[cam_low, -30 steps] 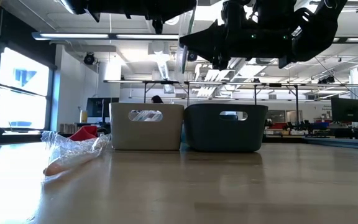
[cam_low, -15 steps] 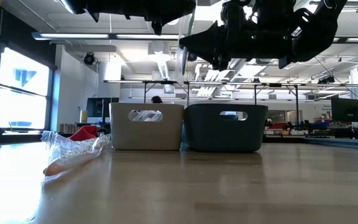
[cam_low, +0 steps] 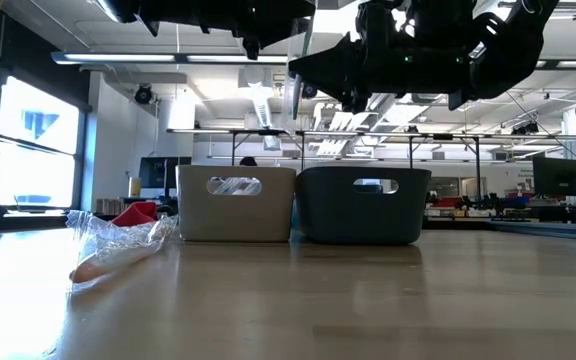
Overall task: Pick & Place Toothbrushes
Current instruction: Put the green toothbrush into the blue bin
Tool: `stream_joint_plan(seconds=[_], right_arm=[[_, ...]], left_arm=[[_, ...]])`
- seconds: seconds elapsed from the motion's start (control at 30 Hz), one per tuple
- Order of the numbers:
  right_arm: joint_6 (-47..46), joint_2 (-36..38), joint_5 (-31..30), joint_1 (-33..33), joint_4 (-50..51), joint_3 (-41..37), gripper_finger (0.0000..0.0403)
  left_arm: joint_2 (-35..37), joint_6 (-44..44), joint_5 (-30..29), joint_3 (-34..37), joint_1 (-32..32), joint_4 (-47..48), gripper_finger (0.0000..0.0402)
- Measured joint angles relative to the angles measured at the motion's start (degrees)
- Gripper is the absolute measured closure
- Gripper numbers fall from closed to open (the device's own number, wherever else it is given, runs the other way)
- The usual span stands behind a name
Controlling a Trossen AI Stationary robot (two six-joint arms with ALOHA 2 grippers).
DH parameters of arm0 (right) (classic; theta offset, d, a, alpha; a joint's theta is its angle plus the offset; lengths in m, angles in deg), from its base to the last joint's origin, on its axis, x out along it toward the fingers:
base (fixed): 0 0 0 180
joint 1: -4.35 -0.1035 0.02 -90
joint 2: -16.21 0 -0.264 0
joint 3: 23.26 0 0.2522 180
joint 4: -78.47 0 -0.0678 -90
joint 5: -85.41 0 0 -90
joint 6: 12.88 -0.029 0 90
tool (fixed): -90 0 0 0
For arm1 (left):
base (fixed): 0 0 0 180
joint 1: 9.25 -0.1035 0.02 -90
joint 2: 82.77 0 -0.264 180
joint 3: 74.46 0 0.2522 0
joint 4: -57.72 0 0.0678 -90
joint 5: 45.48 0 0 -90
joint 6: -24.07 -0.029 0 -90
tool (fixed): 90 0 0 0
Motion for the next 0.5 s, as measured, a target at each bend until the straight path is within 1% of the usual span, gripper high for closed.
stream_joint_plan(seconds=[0.37, 0.5], right_arm=[[0.0, 0.0, 0.0, 0.0, 0.0, 0.0, 0.0360], [-0.1, 0.0, 0.0, 0.0, 0.2, 0.0, 0.0360]], left_arm=[[0.0, 0.0, 0.0, 0.0, 0.0, -0.1, 0.0242], [0.5, 0.0, 0.0, 0.0, 0.0, 2.8, 0.0242]])
